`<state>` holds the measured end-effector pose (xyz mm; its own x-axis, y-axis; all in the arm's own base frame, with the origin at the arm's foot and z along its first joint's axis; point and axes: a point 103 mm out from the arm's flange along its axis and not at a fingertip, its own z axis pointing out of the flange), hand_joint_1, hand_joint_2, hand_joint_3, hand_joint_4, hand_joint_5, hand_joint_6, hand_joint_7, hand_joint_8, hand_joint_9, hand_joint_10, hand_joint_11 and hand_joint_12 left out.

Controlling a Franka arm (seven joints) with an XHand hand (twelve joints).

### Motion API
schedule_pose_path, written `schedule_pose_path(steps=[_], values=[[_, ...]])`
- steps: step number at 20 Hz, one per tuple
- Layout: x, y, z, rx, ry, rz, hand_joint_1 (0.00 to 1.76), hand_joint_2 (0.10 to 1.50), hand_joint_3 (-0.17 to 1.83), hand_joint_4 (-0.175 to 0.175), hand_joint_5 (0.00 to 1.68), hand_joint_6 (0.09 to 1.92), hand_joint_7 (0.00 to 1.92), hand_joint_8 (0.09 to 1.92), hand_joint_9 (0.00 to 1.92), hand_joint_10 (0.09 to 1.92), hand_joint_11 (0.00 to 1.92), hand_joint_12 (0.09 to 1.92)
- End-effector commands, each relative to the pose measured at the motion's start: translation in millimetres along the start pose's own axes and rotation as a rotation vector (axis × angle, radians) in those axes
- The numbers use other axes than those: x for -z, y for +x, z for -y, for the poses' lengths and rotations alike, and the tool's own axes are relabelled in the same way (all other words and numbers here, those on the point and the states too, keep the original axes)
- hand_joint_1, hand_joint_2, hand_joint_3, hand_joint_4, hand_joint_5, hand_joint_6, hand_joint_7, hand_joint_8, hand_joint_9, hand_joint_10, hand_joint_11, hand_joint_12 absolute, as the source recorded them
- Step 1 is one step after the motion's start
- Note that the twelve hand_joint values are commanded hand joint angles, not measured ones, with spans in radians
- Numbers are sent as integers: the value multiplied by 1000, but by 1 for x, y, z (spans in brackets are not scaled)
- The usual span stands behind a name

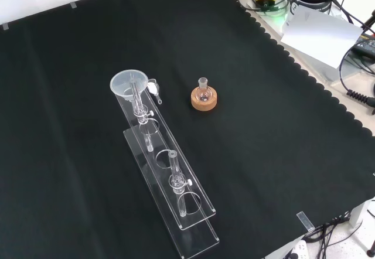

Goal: Pick up the funnel from the transparent funnel stand.

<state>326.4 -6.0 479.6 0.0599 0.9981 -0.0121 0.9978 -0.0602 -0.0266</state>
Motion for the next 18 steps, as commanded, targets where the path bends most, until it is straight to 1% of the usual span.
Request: schedule_pose_path(steps=[1, 5, 9, 15, 18], values=[[-18, -8, -34, -7, 22, -4, 0, 1203, 399, 7, 248, 87, 18, 548, 207, 640, 109, 1362], [-33, -9, -57, -10, 34, 5, 0, 1204, 395, 7, 248, 87, 18, 546, 209, 640, 109, 1362], [-50, -9, -92, 4, 58, 8, 0, 1202, 389, 6, 248, 87, 21, 547, 212, 641, 111, 1364], [-79, -11, -146, 31, 93, -45, 2, 1204, 374, 2, 251, 87, 26, 546, 214, 642, 106, 1371], [-90, -10, -169, 42, 111, -55, 3, 1206, 368, 2, 251, 87, 27, 545, 214, 642, 103, 1373]])
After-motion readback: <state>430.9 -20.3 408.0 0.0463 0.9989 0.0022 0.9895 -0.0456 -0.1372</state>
